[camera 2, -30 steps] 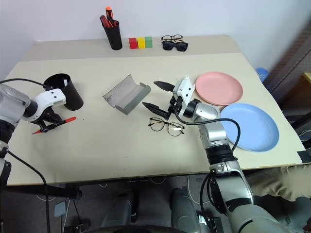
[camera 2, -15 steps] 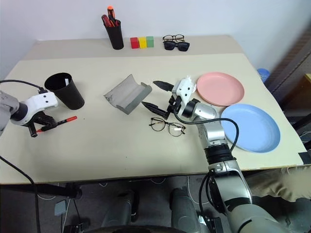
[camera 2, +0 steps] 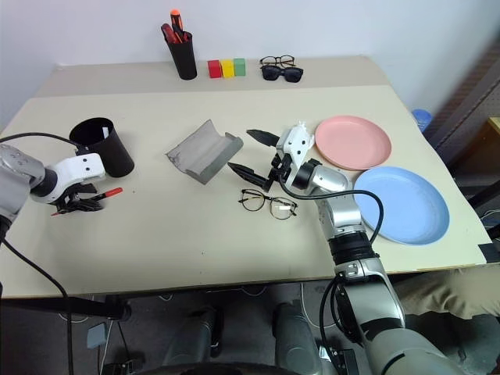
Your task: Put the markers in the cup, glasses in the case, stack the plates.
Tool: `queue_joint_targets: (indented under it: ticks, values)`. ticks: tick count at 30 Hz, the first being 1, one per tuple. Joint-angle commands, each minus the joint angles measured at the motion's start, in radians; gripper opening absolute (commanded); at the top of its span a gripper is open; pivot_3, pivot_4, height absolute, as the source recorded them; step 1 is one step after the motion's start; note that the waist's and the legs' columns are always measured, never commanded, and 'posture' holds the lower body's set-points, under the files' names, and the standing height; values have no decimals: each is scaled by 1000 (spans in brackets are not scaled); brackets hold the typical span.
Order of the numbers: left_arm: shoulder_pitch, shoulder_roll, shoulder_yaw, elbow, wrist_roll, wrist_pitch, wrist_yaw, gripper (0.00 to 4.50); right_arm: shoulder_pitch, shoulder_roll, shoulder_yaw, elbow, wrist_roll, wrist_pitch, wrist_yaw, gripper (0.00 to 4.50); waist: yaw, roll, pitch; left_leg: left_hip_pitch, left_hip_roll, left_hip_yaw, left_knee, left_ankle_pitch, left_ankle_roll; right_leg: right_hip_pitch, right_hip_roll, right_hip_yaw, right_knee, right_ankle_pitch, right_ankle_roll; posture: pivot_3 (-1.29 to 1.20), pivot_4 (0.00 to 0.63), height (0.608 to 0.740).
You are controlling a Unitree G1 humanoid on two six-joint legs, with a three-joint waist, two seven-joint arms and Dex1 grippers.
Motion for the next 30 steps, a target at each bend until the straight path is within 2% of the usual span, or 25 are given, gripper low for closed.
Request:
queue_joint_targets:
  ticks: [1, 6, 9, 12, 19, 22, 27, 30]
  values:
    - [14, 3, -8, -9, 40, 8, 15, 2389, 2, -5, -21, -49, 11, -10, -8, 4500, 0, 0, 0, 0, 0, 0, 0, 0, 0, 0, 0, 0, 0, 0, 0, 0, 150, 740]
    - [36, -19, -22, -14, 71, 13, 50, 2389, 15, -8, -20, -66, 14, -1, -14, 4500, 0, 2, -1, 2, 0, 0, 0, 0, 0, 1, 0, 0, 1, 0, -1, 0, 150, 740]
    - [53, -18, -16, -44, 65, 22, 38, 1579, 20, -10, -20, -73, 14, 3, -17, 4500, 0, 3, -2, 5, 0, 0, -1, 0, 0, 2, 0, 0, 2, -1, -3, 0, 150, 740]
    - [65, -16, -7, -67, 61, 41, 34, 27, 19, -10, -19, -72, 13, 3, -19, 4500, 0, 3, -2, 6, 0, 0, -1, 0, 0, 3, 0, 0, 3, -2, -3, 0, 150, 740]
    - [85, -7, 15, -119, 34, 75, -2, 27, 17, -5, -16, -68, 12, 0, -22, 4500, 0, 3, -2, 5, 0, 0, -1, 0, 0, 3, 0, 1, 2, -2, -3, 0, 150, 740]
    - [120, 11, 65, -199, -17, 65, -33, 27, 16, -4, -17, -66, 13, -2, -24, 4500, -2, 3, -2, 5, 0, 0, -1, 0, 0, 3, 0, 1, 2, -2, -3, 0, 150, 740]
    - [243, -4, 306, -558, -301, 117, -96, 27, 24, -20, -27, -66, 11, -2, -27, 4500, 3, 1, 0, 2, 1, 0, -1, 0, 0, 1, 0, 1, 0, -2, -4, 0, 150, 740]
    - [215, -105, 411, -648, -394, 154, 35, 27, 38, -38, -37, -73, 15, 5, -29, 4500, 12, 1, 0, 0, 1, 0, 1, 0, 0, 1, 0, 0, 0, -2, -4, 0, 150, 740]
